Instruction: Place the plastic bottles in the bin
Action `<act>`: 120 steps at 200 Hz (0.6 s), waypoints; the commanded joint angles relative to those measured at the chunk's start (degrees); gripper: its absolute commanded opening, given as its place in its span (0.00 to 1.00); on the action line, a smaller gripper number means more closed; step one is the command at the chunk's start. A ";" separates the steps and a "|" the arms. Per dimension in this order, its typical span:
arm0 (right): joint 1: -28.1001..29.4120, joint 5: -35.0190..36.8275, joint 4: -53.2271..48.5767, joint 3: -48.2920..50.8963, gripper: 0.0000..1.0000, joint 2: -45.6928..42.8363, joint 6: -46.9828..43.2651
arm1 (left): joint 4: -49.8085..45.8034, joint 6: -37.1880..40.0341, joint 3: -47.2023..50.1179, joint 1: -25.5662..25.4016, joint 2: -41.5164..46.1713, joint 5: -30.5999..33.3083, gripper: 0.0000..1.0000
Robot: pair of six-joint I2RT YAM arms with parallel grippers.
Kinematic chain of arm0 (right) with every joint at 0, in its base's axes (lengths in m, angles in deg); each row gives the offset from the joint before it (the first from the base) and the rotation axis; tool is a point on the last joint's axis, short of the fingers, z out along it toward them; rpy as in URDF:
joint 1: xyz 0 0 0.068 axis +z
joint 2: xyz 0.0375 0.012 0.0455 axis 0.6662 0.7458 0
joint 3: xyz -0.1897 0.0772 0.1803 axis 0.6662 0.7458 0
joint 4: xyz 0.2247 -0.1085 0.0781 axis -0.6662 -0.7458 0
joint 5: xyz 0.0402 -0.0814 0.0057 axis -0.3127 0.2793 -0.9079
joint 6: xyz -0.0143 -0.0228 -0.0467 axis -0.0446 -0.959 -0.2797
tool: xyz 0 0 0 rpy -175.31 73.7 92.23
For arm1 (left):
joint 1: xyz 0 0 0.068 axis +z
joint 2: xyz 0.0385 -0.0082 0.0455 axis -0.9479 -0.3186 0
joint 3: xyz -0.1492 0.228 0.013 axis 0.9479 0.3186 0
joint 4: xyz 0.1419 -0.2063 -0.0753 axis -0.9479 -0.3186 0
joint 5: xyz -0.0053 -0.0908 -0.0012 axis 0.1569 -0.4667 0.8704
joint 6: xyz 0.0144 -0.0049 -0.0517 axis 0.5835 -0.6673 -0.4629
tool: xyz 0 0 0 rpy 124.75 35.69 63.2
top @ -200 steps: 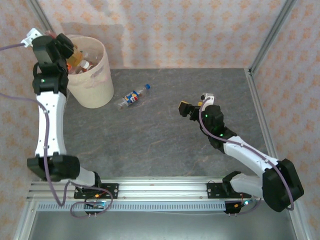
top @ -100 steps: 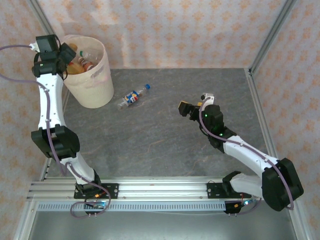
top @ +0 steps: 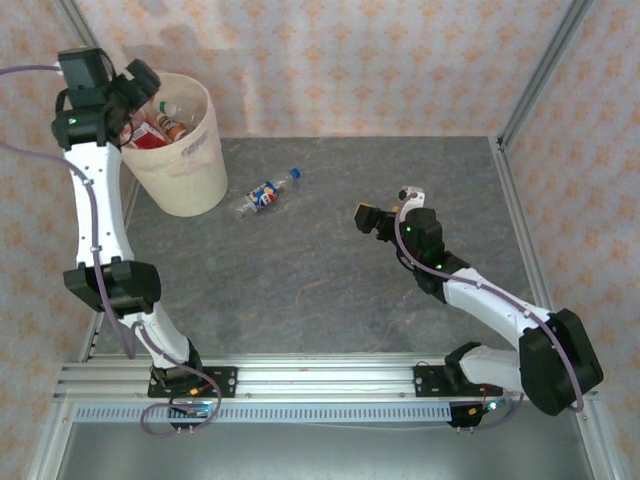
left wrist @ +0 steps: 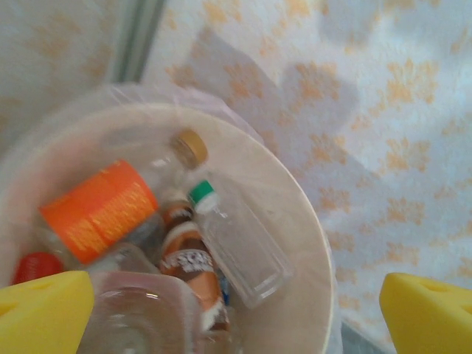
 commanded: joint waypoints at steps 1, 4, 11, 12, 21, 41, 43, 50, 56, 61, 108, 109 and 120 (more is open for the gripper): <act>0.15 -0.42 0.99 -1.37 0.99 0.20 0.74 | -2.75 1.19 2.85 -2.94 -3.99 -3.10 1.00; 0.13 -0.30 1.02 -1.32 0.99 0.12 0.80 | -2.59 0.70 3.84 -2.99 -4.12 -2.99 1.00; 0.14 -0.22 1.09 -1.04 0.99 0.03 0.84 | -1.84 -0.63 6.94 -2.90 -4.23 -2.51 1.00; 0.13 -0.22 1.10 -1.01 0.99 0.02 0.87 | -1.70 -0.83 7.36 -2.91 -4.23 -2.39 1.00; 0.18 -0.05 1.11 -0.82 0.99 -0.20 0.85 | -0.01 -2.46 11.63 -2.74 -3.85 -1.01 1.00; 0.16 0.03 0.60 -0.73 0.99 -0.42 0.44 | 3.76 -5.61 17.77 -2.25 -2.70 -1.55 1.00; 0.15 0.17 0.54 -0.73 0.99 -0.42 0.45 | 4.02 -5.61 18.03 -2.29 -2.61 -1.67 1.00; 0.12 0.26 0.49 -0.73 0.99 -0.41 0.32 | 4.41 -5.65 18.33 -2.26 -2.56 -2.22 1.00; 0.12 0.31 0.49 -0.71 0.99 -0.42 0.19 | 4.51 -5.51 18.11 -2.29 -2.40 -2.64 1.00; 0.08 0.43 0.49 -0.73 0.99 -0.41 0.16 | 4.60 -5.29 17.68 -2.28 -2.26 -2.98 1.00; 0.14 -0.08 0.80 -0.95 0.99 0.29 0.63 | 1.21 -0.44 8.82 -2.56 0.51 -4.46 1.00; 0.17 -0.07 0.78 -0.97 0.99 0.29 0.63 | 1.15 -0.34 8.65 -2.60 0.60 -4.51 1.00; 0.14 0.01 0.84 -0.99 0.99 0.34 0.64 | 1.08 0.93 7.32 -3.03 2.11 -5.40 1.00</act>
